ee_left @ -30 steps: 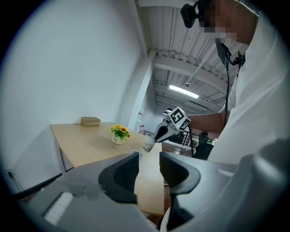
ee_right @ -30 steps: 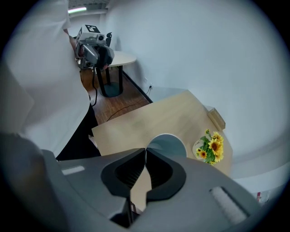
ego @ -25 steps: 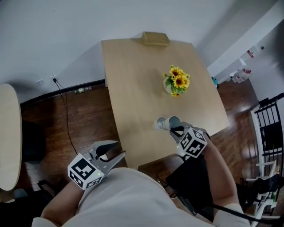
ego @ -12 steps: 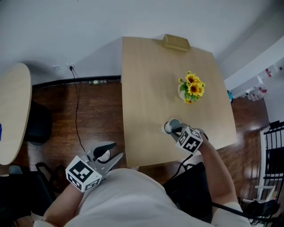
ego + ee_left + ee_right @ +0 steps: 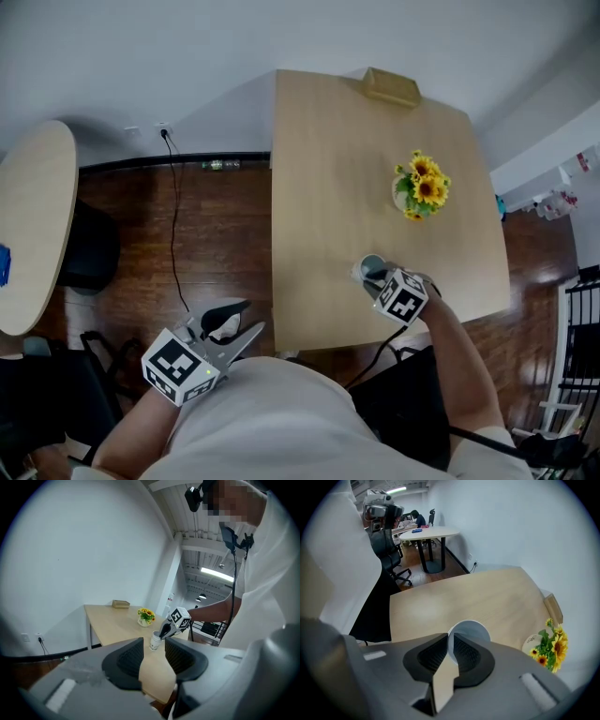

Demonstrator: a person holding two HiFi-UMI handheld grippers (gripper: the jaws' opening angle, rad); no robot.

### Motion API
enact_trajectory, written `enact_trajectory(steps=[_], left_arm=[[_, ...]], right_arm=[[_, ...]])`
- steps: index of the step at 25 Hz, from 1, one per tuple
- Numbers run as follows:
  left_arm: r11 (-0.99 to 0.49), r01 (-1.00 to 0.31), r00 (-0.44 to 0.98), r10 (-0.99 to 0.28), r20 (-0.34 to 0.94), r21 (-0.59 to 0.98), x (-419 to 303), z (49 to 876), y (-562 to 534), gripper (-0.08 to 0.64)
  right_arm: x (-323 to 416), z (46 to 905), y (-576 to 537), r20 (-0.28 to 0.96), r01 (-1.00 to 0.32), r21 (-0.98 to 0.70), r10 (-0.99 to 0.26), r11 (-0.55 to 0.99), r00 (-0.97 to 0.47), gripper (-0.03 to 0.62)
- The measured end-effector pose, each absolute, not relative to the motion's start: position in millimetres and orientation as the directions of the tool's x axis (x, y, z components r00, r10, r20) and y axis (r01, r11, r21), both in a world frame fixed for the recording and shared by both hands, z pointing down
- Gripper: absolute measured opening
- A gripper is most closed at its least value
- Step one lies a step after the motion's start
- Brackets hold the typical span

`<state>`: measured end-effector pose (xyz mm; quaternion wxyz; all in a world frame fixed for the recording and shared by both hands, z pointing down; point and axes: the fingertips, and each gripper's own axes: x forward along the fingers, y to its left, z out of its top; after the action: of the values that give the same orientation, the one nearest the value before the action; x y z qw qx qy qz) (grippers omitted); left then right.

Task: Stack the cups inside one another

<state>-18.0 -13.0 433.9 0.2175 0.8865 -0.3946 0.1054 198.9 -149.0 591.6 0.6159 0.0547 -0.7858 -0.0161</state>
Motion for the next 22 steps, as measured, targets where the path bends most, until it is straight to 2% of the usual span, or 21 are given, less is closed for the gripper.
enact_trajectory(steps=[8,13,17,22], left_arm=[[-0.651,-0.694,0.72,-0.607,0.337,0.309,-34,427,-23,0.153],[-0.717,-0.615,0.786,-0.524,0.329,0.329,-43,431,-34,0.153],[-0.789,-0.503,0.858,-0.408,0.312,0.353,-46,441,-38,0.153],[-0.866,-0.305,0.925,-0.171,0.34,0.396,-38,480,-21,0.153]], right_arm=[[195,555,-142,0.955,-0.146,0.143,-0.175,0.979,-0.24,0.06],[192,521,-130,0.916,-0.324,0.208,-0.3,0.923,-0.267,0.06],[192,508,-98,0.879,-0.503,0.248,-0.41,0.828,-0.242,0.06],[181,510,-22,0.855,-0.705,0.219,-0.48,0.675,-0.194,0.06]])
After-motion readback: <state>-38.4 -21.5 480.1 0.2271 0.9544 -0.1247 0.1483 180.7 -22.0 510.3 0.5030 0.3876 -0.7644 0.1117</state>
